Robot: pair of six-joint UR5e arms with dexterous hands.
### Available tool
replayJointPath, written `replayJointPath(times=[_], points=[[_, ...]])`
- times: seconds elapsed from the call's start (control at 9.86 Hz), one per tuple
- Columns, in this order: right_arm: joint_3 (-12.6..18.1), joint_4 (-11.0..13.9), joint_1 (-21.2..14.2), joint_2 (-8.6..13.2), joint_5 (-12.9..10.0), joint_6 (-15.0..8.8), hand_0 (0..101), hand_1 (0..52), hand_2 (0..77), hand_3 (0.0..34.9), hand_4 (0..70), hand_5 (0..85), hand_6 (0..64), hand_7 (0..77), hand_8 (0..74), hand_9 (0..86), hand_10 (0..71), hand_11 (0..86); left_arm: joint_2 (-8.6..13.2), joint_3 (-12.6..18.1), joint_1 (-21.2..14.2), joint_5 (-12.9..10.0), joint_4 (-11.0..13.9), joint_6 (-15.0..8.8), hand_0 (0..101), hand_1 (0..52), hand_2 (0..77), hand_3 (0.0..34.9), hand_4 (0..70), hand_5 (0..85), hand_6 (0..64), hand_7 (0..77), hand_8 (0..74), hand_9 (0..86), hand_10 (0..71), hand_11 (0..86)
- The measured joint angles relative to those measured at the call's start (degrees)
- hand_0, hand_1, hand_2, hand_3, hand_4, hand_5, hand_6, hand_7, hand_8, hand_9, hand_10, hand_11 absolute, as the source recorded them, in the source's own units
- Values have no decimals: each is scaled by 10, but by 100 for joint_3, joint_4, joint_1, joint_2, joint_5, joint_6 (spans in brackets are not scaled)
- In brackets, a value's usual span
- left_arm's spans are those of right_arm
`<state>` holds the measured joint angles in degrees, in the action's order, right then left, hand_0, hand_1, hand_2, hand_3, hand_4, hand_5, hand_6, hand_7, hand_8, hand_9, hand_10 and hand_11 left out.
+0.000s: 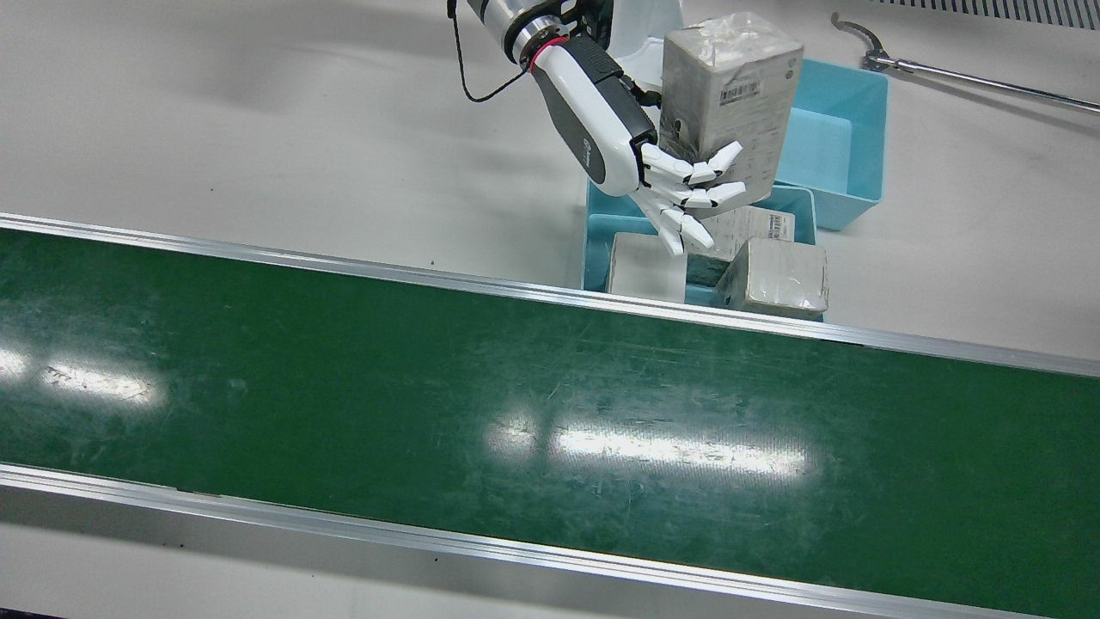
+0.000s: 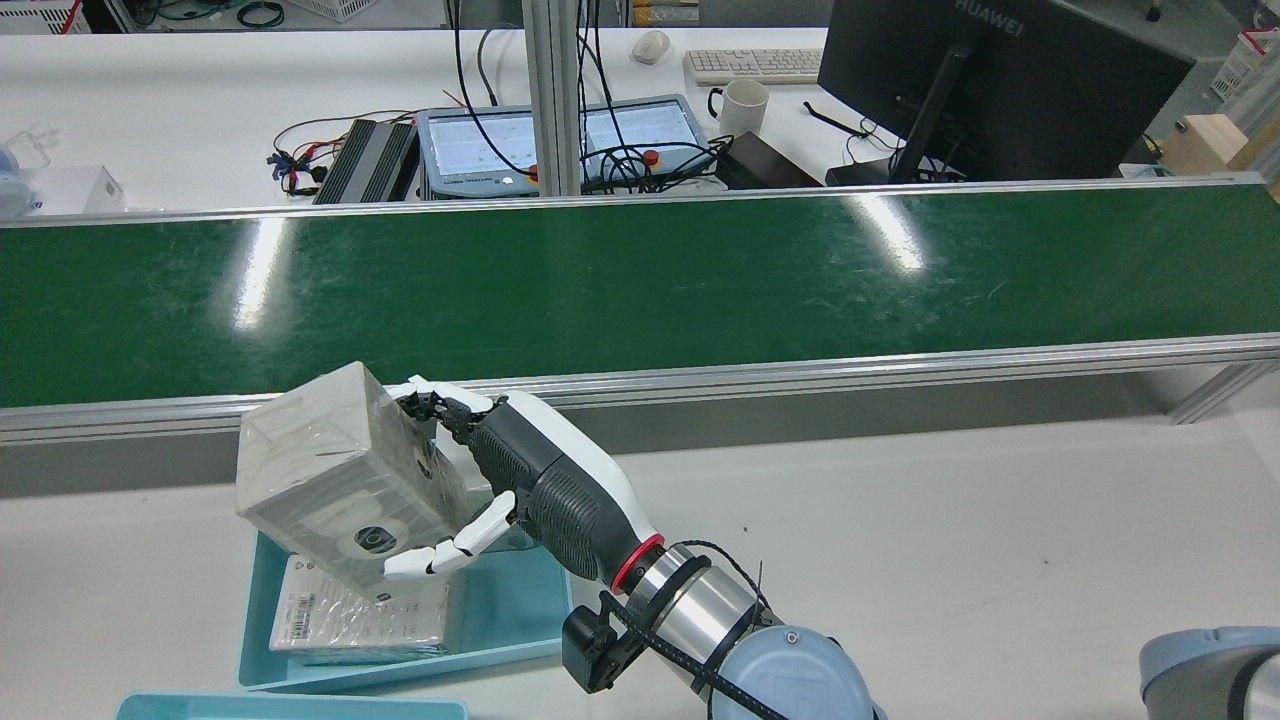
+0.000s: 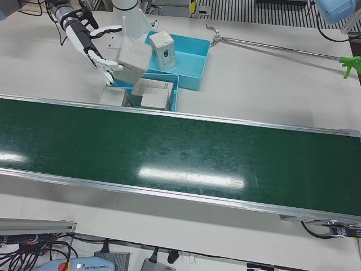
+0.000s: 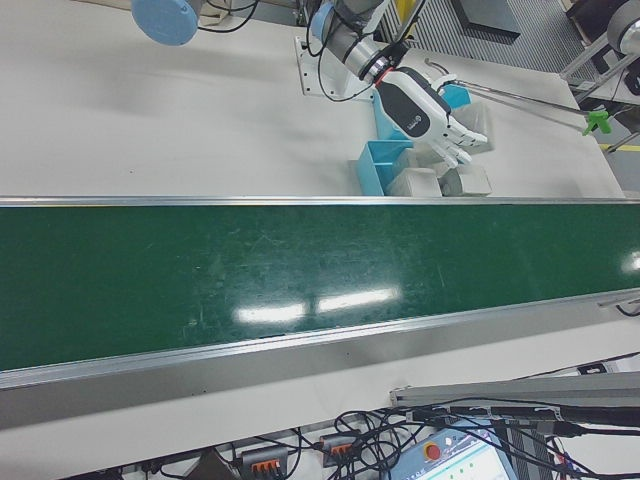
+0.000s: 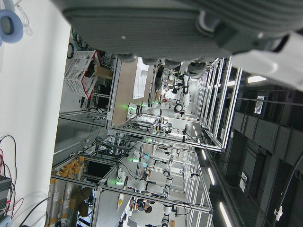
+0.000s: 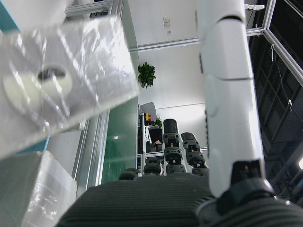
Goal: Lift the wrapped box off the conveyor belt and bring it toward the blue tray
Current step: 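Lift the box off the belt and carry it over the blue tray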
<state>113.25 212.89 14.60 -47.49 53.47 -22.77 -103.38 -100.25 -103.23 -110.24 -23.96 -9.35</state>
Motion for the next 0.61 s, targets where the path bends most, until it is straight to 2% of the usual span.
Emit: replayJointPath(times=[0.1,0.2,0.3,0.41,0.51,0.61], points=[[74,3,-24,-59,1,0,519,158,93,0,93,104,76,202,33,60,5,16,0,0,0,0,0,0,0,0,5,0,0,5,0,5,5,5,0,5],[188,8,-27,-143,-1,0,518,175,27,0,104,125,60,207,33,38,5,11,0,0,0,0,0,0,0,0,5,0,0,5,5,5,5,0,5,5],[348,25,-3,-267,-4,0,518,175,38,12,104,125,60,207,33,49,0,11,0,0,0,0,0,0,0,0,11,0,0,11,5,5,5,0,5,5],[556,59,101,-422,-8,5,518,175,44,6,104,125,60,207,33,49,0,11,0,0,0,0,0,0,0,0,5,0,0,11,5,5,5,5,0,5],[771,128,295,-578,-8,23,518,175,44,6,147,180,87,251,49,76,0,11,0,0,0,0,0,0,0,0,11,0,0,11,5,5,5,0,5,5],[975,275,538,-698,-5,98,518,175,44,6,147,180,87,251,49,76,0,11,0,0,0,0,0,0,0,0,11,0,0,11,5,5,5,0,0,5]])
